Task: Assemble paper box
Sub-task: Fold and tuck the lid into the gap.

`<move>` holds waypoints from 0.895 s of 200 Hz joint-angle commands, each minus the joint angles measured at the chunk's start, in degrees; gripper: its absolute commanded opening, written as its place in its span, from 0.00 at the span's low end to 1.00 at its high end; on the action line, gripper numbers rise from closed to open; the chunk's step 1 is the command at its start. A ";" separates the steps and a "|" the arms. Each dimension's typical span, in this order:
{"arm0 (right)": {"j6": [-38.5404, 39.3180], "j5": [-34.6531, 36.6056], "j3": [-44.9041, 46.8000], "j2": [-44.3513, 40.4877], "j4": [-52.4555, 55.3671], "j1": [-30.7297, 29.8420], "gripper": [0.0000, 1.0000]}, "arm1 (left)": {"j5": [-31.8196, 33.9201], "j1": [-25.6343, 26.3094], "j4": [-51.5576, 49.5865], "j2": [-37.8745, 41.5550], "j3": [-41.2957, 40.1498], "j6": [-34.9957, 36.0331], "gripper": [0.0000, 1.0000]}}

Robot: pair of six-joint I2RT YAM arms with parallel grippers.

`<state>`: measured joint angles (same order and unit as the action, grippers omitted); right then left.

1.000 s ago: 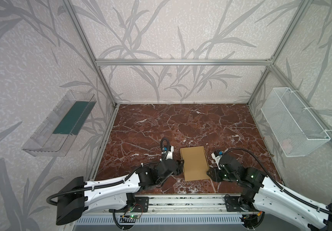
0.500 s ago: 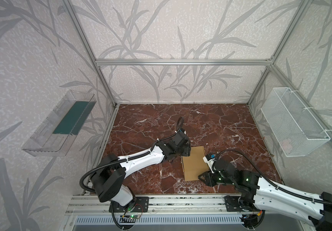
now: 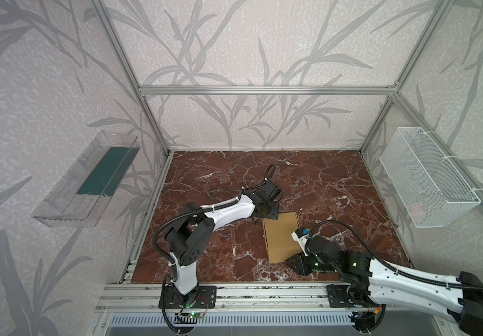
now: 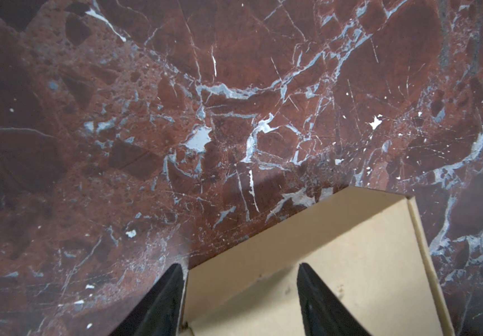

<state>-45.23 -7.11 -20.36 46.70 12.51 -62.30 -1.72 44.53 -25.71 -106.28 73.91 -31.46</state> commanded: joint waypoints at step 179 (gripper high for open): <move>-0.34 2.90 2.77 4.00 -5.79 -0.63 0.39 | -2.23 -0.59 -2.60 -4.88 3.29 2.23 0.63</move>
<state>-45.60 -4.97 -18.90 49.98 8.75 -62.57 -3.38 44.12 -26.52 -109.93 76.01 -30.37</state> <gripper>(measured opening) 0.390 0.632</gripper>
